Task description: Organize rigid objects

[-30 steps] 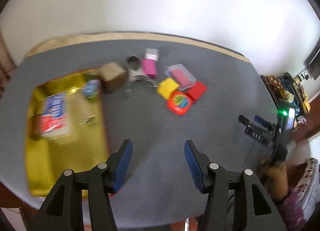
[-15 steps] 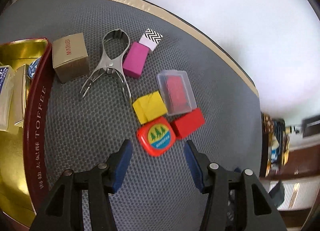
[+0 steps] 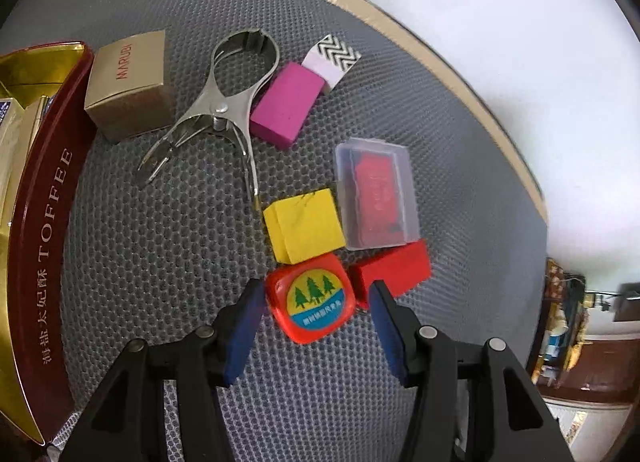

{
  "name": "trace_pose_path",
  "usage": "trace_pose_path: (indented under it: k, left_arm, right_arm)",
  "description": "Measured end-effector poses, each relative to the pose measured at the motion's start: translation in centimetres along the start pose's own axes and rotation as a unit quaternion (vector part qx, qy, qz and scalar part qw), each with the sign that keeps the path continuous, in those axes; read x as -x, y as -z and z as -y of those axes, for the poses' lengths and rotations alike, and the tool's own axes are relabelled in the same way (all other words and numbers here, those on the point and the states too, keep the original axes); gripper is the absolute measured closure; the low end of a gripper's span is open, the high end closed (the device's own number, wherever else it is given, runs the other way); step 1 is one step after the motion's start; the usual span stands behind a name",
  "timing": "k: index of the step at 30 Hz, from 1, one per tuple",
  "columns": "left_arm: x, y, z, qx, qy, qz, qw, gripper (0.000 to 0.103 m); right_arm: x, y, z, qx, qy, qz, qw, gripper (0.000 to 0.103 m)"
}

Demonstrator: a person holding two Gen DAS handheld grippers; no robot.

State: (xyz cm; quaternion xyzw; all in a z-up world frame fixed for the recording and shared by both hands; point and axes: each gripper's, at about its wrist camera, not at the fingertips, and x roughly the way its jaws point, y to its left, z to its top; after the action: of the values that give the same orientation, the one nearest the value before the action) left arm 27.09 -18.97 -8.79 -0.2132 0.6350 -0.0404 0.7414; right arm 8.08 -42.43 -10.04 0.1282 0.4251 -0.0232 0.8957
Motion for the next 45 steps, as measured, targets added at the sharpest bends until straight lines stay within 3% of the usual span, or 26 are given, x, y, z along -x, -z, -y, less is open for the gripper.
trace_pose_path:
  k: [6,10,15,17,19,22,23,25,28,33,36,45]
  left_arm:
    - [-0.9,0.5,1.0,-0.013,-0.036,0.008,0.9993,0.048]
    - [-0.9,1.2,1.0,-0.006,-0.022,0.017,0.9996,0.052]
    - [0.8,2.6,-1.3,0.009,0.014,0.019,0.9997,0.074]
    - [1.3,3.5,-2.0,-0.004,0.013,0.013,0.9998,0.092]
    - [1.6,3.9,-2.3,-0.023,0.016,0.014,0.9995,0.092]
    - [2.0,4.6,-3.7,-0.017,0.039,-0.008,0.9990,0.089]
    - [1.9,4.6,-3.5,-0.021,0.037,-0.011,0.9990,0.078]
    - [1.2,4.3,-2.3,-0.028,0.031,-0.023,0.9989,0.068]
    - [0.8,3.5,-0.8,-0.015,0.041,-0.014,0.9989,0.063]
    - [-0.4,2.6,1.7,-0.020,-0.002,-0.008,0.9998,0.059]
    - [-1.5,2.5,2.1,-0.009,-0.002,-0.022,0.9997,0.056]
    - [-3.1,2.4,3.4,0.038,-0.007,0.004,0.9993,0.048]
  right_arm:
    - [0.0,0.0,0.4,-0.010,-0.012,-0.001,1.000,0.016]
    - [0.0,0.0,0.4,-0.011,-0.014,-0.002,1.000,0.015]
    - [0.0,0.0,0.4,-0.011,-0.013,-0.005,1.000,0.015]
    - [-0.2,-0.2,0.1,-0.002,-0.019,-0.012,1.000,0.015]
    - [-0.4,-0.6,-0.7,0.022,-0.032,-0.017,0.999,0.015]
    - [-0.8,-1.5,-2.1,0.062,-0.018,-0.022,0.998,0.015]
    - [-0.9,-1.8,-2.3,0.064,-0.017,-0.021,0.998,0.015]
    - [-1.2,-2.3,-2.7,0.059,-0.023,-0.021,0.998,0.015]
    - [-2.2,-2.3,-3.0,0.050,-0.023,-0.024,0.998,0.015]
    - [-2.3,-1.8,-2.9,0.044,-0.027,-0.019,0.999,0.015]
    - [-2.5,-1.8,-2.6,0.036,-0.035,-0.024,0.998,0.015]
    - [-2.4,-1.6,-3.2,0.050,-0.035,-0.019,0.998,0.015]
